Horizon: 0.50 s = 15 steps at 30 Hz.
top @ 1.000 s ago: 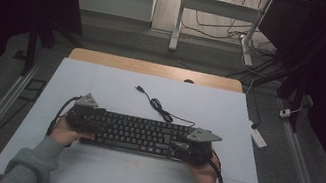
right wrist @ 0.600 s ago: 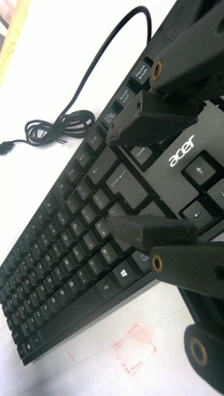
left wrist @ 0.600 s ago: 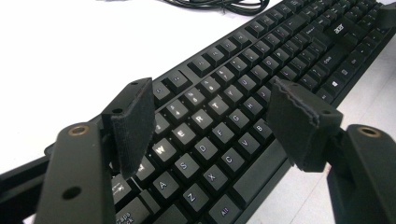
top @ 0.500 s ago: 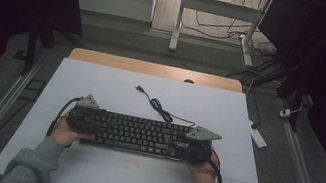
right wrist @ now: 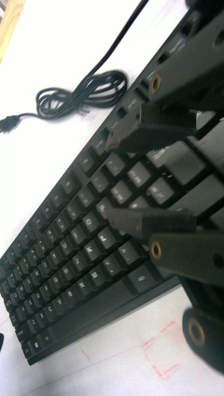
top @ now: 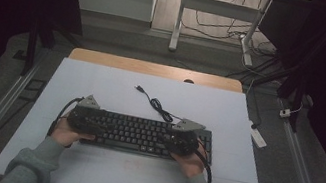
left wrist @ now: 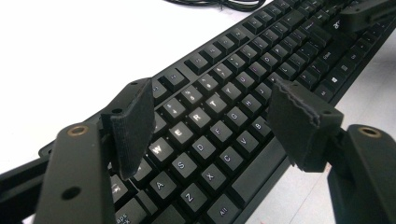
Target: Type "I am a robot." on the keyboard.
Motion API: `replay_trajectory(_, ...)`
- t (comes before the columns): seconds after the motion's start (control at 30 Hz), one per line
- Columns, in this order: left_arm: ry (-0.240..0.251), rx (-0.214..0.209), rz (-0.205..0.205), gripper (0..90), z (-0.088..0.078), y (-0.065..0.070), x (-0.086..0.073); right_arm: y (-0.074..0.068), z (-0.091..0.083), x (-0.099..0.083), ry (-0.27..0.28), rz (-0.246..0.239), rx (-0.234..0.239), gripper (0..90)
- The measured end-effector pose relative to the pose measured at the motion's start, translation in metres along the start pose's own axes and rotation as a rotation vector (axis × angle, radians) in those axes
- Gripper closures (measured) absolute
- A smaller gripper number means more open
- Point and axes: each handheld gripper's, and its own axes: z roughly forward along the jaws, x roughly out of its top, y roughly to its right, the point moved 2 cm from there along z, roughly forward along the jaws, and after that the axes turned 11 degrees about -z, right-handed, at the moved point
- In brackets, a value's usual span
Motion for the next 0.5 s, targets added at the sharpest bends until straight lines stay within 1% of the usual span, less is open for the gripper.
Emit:
replay_trajectory(0.13, -0.002, 0.000, -0.001, 32.2, 0.001, 0.000, 0.000, -0.001, 0.010, 0.007, 0.005, 0.008, 0.035, 76.4)
replay_trajectory(0.2, -0.006, 0.000, 0.002, 32.2, 0.001, 0.000, -0.001, -0.002, 0.015, 0.010, -0.013, 0.004, 0.050, 83.9)
replay_trajectory(0.27, -0.007, -0.001, 0.004, 32.2, 0.001, -0.001, -0.001, -0.004, 0.020, 0.012, -0.014, 0.005, 0.070, 89.2)
replay_trajectory(0.37, -0.006, -0.001, 0.007, 32.3, 0.001, 0.000, 0.000, -0.007, 0.026, 0.016, -0.023, -0.007, 0.081, 89.5)
replay_trajectory(0.5, -0.008, -0.002, 0.009, 32.2, 0.002, 0.000, 0.000, -0.009, 0.034, 0.020, -0.028, -0.009, 0.086, 89.5)
